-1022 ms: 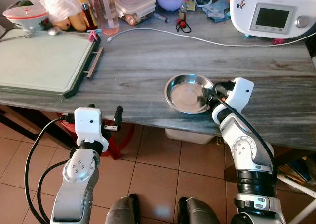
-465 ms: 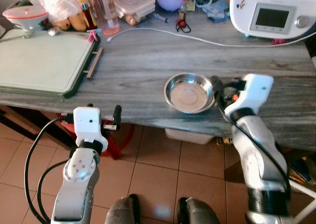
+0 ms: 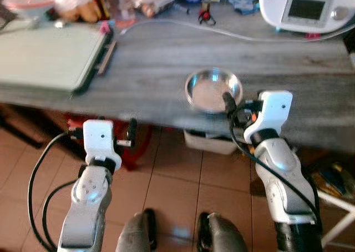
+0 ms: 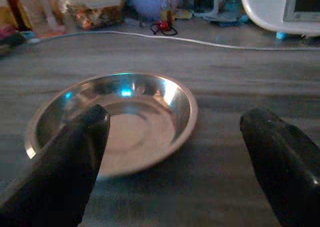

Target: Setting the table

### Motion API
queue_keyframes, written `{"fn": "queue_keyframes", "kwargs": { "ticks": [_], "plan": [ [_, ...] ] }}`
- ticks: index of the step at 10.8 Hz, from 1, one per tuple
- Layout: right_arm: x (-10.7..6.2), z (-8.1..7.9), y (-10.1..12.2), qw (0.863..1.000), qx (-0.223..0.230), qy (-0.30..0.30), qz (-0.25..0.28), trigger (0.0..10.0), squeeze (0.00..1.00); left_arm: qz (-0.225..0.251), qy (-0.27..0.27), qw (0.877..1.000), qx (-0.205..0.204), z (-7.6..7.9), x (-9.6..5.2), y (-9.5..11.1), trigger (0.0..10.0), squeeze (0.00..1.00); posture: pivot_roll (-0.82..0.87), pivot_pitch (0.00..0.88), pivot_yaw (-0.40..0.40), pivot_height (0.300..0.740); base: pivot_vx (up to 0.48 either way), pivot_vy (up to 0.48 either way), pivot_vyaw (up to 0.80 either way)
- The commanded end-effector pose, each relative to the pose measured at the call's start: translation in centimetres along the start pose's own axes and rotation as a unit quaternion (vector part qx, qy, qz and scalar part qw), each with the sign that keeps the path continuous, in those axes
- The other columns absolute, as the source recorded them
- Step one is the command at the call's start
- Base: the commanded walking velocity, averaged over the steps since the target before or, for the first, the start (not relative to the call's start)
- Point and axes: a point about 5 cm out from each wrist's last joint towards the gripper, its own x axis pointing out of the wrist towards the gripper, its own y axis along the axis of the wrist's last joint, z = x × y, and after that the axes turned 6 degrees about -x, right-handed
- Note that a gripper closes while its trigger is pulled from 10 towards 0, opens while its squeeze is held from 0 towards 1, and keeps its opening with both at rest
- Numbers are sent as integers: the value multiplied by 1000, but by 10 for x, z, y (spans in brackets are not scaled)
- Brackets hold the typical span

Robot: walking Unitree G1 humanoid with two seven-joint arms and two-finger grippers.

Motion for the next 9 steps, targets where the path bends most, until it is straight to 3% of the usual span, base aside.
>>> {"fn": "queue_keyframes", "kwargs": {
  "ticks": [1, 4, 6, 9],
  "plan": [
    [2, 1, 7, 1000, -19, -4, 16, 10000, 0, -7, 2, 1000, 0, -1, -1, -3, 10000, 0, -58, 135, 36, 740, -304, 0, 0],
    [1, 5, 3, 999, -25, -24, 4, 10000, 0, -5, -1, 1000, 1, 0, 0, -2, 10000, 0, -61, 138, 45, 740, -296, 0, 0],
    [9, 8, 6, 998, -30, -55, -1, 10000, 0, -2, -1, 1000, 2, -1, 4, 0, 10000, 0, -63, 144, 47, 740, -296, 0, 0],
    [7, 6, -3, 997, 22, -64, -28, 10000, 0, -1, -5, 1000, 1, 0, 6, 1, 10000, 0, -64, 154, 42, 740, -296, 0, 0]
  ]
}}
